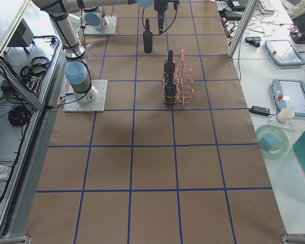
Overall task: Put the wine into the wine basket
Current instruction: 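Move the right gripper over the standing bottle and lower onto its neck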
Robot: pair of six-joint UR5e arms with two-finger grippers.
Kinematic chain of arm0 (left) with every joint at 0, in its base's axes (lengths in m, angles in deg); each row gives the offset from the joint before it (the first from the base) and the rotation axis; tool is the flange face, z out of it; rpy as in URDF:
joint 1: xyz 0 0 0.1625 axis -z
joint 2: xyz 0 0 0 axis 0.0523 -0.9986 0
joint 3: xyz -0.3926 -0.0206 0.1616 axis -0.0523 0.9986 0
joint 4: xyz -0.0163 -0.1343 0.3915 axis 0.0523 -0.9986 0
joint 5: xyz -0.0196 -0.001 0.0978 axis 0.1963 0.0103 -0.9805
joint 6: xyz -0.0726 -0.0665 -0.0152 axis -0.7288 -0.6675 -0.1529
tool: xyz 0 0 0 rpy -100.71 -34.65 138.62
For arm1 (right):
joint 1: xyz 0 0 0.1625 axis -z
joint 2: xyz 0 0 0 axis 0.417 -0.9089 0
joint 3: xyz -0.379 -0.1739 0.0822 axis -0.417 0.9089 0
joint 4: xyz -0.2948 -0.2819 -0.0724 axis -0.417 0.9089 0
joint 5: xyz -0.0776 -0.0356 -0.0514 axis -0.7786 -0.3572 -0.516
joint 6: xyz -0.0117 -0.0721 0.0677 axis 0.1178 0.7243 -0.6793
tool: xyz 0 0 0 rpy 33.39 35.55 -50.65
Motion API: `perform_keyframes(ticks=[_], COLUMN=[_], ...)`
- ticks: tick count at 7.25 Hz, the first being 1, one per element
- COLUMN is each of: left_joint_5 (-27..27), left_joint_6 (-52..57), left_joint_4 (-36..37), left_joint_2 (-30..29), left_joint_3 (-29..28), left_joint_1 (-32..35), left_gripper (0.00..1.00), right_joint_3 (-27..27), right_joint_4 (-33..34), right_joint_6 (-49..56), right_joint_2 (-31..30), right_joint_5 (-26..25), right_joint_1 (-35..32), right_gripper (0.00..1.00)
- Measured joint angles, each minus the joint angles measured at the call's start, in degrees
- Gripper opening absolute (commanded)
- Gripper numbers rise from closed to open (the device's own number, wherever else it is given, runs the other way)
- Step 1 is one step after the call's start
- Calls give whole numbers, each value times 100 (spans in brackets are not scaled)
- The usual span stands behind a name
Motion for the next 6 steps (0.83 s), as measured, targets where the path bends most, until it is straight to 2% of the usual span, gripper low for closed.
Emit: perform_keyframes(ticks=[3, 6], left_joint_5=[-7, -27], left_joint_6=[814, 894], left_joint_4=[-2, -25], left_joint_2=[26, 49], left_joint_3=[-74, -99], left_joint_1=[-180, -206], left_gripper=[100, 100], right_joint_3=[-3, -5], right_joint_4=[569, 952], right_joint_6=[-1042, -1577], right_joint_2=[412, 817], right_joint_5=[2, 7], right_joint_1=[-1098, -1653], right_gripper=[100, 100])
